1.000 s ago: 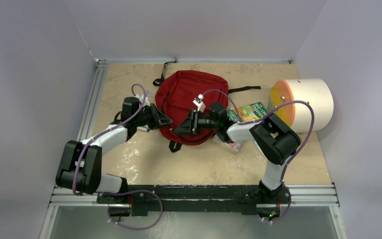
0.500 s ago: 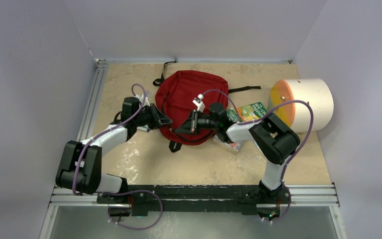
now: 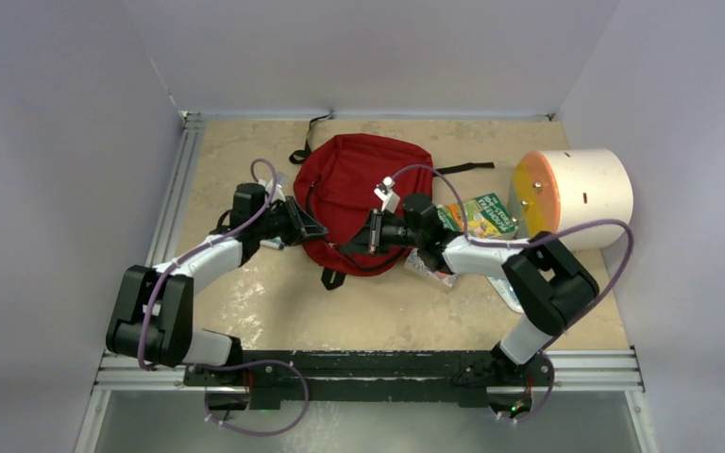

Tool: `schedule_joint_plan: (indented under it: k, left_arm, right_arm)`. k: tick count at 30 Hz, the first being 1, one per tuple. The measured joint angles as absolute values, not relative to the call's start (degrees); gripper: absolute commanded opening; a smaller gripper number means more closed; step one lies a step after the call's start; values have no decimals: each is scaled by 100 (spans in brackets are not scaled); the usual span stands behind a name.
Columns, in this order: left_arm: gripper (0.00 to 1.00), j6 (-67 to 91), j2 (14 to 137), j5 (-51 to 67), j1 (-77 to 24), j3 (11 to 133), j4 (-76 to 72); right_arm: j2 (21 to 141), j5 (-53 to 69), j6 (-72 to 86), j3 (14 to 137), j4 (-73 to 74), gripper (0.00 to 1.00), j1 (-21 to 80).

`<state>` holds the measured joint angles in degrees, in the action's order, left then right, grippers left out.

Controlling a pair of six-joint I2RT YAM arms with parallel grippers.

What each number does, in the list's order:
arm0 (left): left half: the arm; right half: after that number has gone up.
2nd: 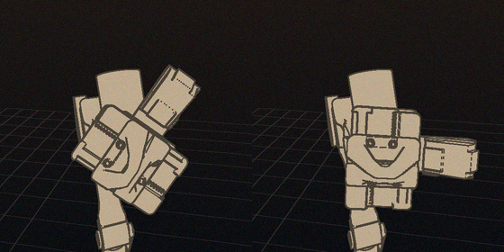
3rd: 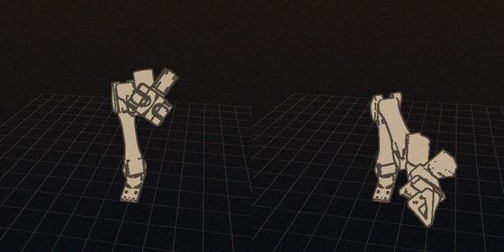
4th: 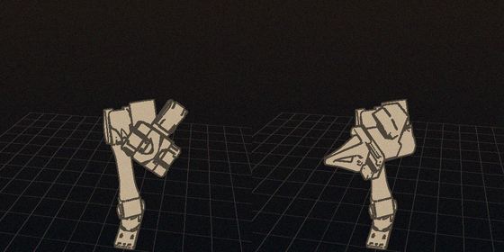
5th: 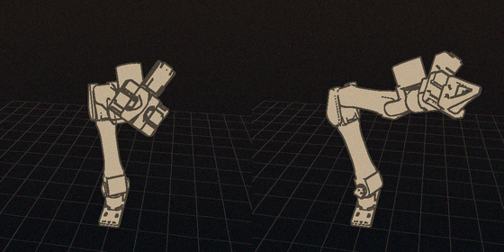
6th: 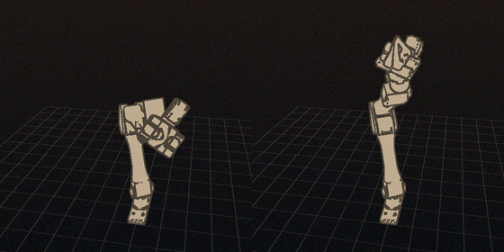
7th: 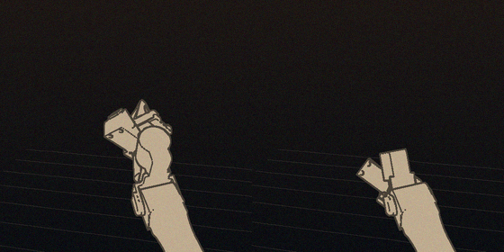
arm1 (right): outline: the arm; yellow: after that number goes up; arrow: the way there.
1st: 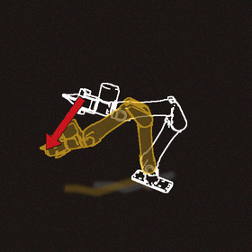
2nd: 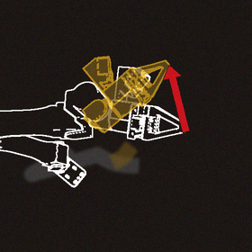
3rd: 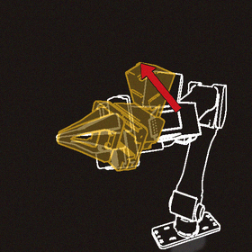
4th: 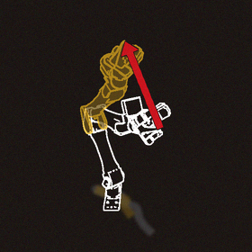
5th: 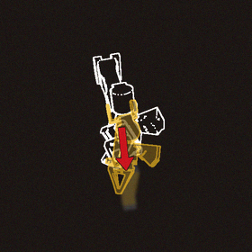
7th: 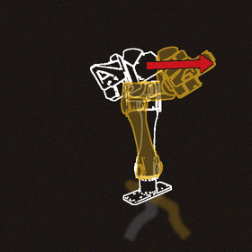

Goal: Pack the student bag
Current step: Unzip the student bag at the center of the board.

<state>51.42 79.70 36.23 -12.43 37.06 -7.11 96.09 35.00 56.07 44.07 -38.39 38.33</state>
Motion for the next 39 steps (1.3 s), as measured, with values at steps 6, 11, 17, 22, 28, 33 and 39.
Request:
schedule_joint_plan:
  k: [6,11,17,22,28,33,39]
  left_arm:
    - [0,5061,8071,3647,-1175,3903,-521]
    - [0,4871,8243,3701,-1013,4093,-311]
    - [0,4560,8464,3745,-808,4425,40]
    - [0,4331,8567,3719,-642,4567,137]
    - [0,4125,8613,3704,-609,4598,285]
    - [0,3957,8619,3680,-589,4672,451]
    - [0,3822,8637,3684,-537,4733,558]
  right_arm:
    - [8801,2829,4930,4278,-2724,0,3865]
    - [8350,2303,4480,4182,-1719,0,3868]
    - [7741,1363,4233,4171,-766,0,3887]
    - [7540,303,4150,4252,-99,0,3872]
    - [7896,-847,4001,4705,497,0,3767]
    - [8305,-1387,3778,5009,663,0,3498]
    - [8709,-1712,3500,5290,727,0,3039]
